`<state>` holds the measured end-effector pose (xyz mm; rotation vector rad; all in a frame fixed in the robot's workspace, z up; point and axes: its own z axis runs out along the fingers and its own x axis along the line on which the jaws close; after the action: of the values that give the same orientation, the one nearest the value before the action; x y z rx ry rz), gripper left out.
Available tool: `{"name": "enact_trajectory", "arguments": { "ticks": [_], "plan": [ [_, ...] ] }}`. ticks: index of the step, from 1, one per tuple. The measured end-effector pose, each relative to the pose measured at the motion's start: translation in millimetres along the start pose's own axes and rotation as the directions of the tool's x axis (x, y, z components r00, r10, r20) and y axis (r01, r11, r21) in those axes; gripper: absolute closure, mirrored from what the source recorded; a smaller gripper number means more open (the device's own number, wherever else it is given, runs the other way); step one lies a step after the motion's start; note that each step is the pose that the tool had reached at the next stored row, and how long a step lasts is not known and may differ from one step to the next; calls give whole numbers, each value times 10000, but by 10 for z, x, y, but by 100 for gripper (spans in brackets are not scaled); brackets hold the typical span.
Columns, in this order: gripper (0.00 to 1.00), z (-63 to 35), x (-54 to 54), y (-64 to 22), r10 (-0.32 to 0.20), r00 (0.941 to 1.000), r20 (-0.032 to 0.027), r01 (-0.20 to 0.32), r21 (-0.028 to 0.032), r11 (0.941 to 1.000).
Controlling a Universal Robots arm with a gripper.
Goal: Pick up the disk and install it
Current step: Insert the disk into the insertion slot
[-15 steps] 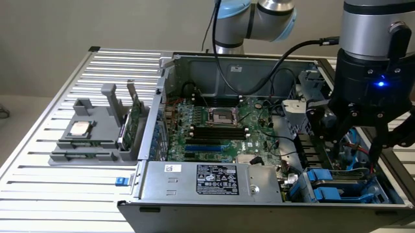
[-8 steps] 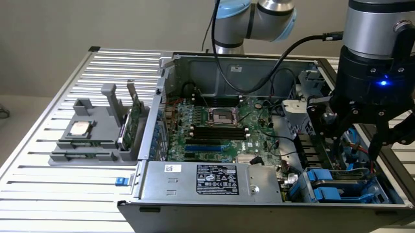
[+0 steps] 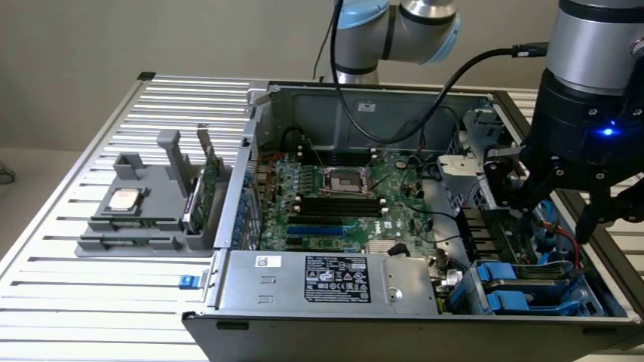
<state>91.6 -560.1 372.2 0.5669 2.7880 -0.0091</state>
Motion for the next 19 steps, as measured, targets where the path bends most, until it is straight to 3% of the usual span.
{"name": "enact_trajectory", "arguments": {
  "ticks": [4, 19],
  "plan": [
    [45, -39, -34, -29, 44, 10000, -64, -45, -135, 9999],
    [45, -46, -125, -163, 294, 9986, -438, -335, -943, 9950]
  ]
}}
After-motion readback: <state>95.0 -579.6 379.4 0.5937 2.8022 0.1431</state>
